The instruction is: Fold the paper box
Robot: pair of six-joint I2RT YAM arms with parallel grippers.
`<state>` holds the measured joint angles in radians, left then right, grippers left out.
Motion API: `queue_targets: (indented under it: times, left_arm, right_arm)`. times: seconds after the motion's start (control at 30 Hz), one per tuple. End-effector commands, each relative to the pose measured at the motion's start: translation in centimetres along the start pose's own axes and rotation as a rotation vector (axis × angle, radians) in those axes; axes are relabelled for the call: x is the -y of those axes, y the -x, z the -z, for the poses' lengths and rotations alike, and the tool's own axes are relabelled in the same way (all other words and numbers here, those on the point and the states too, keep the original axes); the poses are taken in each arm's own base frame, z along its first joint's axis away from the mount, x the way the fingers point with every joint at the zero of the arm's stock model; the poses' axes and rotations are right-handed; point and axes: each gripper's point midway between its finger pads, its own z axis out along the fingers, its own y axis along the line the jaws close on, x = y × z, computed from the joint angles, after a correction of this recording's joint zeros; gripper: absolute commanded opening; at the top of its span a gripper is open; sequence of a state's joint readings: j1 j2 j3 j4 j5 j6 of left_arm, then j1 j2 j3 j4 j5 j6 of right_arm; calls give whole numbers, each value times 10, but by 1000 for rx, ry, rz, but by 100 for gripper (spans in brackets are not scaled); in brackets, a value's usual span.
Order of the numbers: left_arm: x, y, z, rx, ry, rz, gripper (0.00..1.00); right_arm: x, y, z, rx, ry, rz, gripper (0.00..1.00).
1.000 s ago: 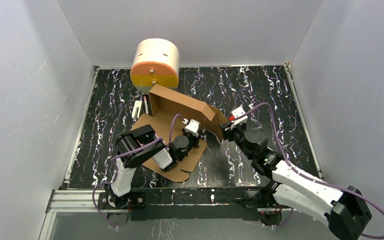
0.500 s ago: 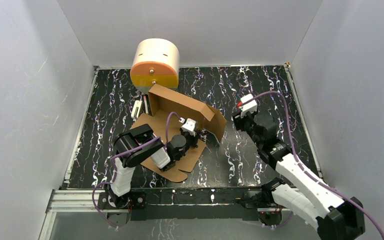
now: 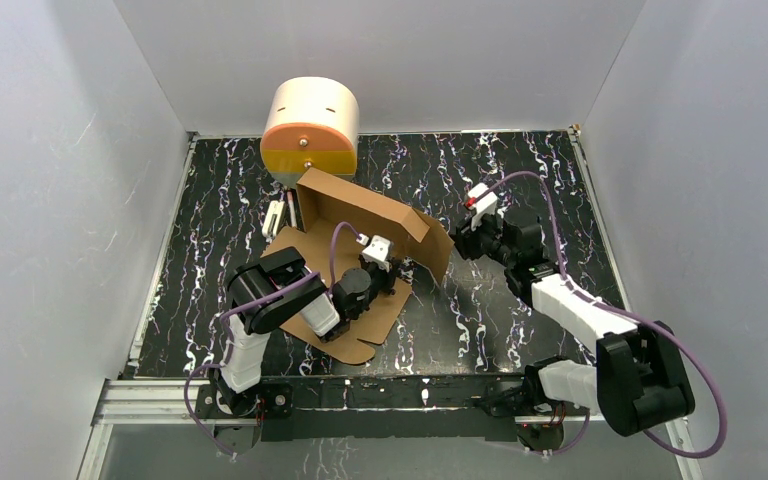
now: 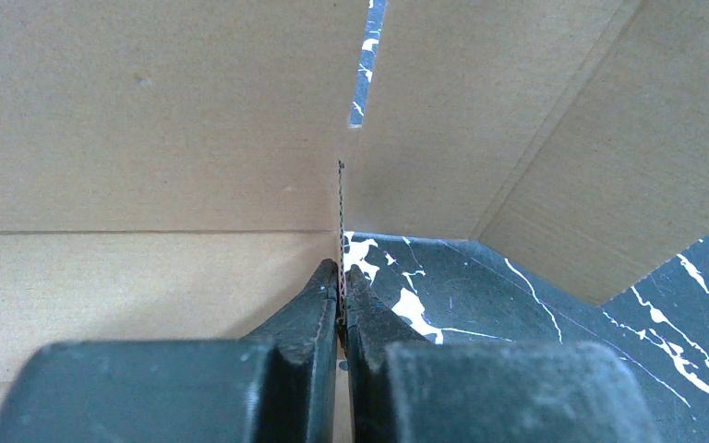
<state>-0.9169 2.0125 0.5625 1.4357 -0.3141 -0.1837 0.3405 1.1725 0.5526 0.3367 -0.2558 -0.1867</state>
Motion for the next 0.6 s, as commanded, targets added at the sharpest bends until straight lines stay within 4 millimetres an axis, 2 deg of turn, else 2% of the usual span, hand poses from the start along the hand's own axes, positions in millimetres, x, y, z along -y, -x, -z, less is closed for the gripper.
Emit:
queue_targets:
  times: [0.0,0.2,0.57]
  left_arm:
    - [3,19,-3,53,-22,17,0]
    - [5,20,-3,50,-30,16,0]
    - [10,21,-3,47,-52,18,0]
  right_arm:
    - [-33,20,-6,130,196,6,45]
    - [-53,10,-6,138,302,-22,43]
    - [-75,8,-10,162,401,-41,43]
